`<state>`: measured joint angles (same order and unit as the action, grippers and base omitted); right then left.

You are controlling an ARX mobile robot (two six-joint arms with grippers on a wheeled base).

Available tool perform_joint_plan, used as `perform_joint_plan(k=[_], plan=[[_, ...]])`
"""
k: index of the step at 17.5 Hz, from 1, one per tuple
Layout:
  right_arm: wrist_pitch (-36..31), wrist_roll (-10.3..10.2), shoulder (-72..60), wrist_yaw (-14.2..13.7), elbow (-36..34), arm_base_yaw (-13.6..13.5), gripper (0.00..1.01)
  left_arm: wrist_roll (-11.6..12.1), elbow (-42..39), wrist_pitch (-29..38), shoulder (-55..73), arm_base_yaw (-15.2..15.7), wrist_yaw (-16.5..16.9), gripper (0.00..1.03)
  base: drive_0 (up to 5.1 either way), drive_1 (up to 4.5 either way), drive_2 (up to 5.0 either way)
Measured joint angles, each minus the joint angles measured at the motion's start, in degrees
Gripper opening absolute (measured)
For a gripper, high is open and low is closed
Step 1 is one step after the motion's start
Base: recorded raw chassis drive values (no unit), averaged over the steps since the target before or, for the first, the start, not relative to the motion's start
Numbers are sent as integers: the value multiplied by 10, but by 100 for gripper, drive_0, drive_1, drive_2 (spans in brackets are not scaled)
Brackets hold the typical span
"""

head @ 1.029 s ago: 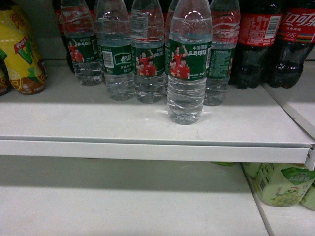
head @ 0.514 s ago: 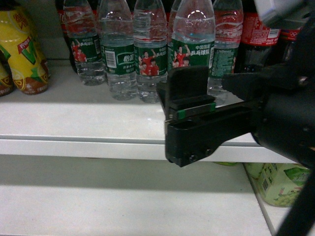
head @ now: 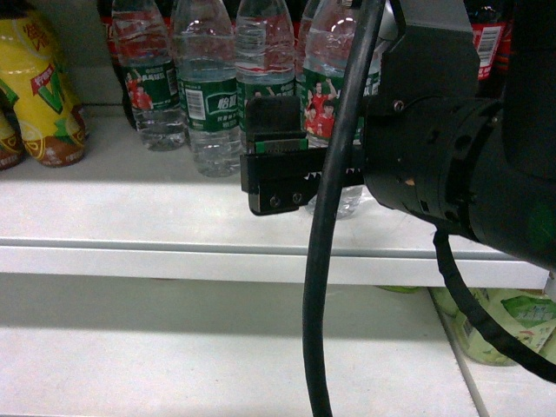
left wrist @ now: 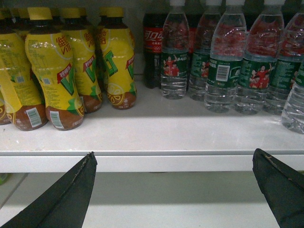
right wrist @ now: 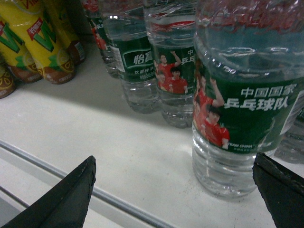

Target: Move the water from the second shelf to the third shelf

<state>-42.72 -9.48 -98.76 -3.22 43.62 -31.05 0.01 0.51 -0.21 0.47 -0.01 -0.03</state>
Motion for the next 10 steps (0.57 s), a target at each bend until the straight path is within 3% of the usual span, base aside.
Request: perform_joint_plan(k=[5, 10], plan=[[41, -1, -35, -43, 59, 12, 98, 0, 0, 0, 0, 0, 0, 98, 0, 0, 0], [31, 14, -61, -63, 93, 18, 98, 0, 0, 0, 0, 0, 0, 98, 0, 0, 0]])
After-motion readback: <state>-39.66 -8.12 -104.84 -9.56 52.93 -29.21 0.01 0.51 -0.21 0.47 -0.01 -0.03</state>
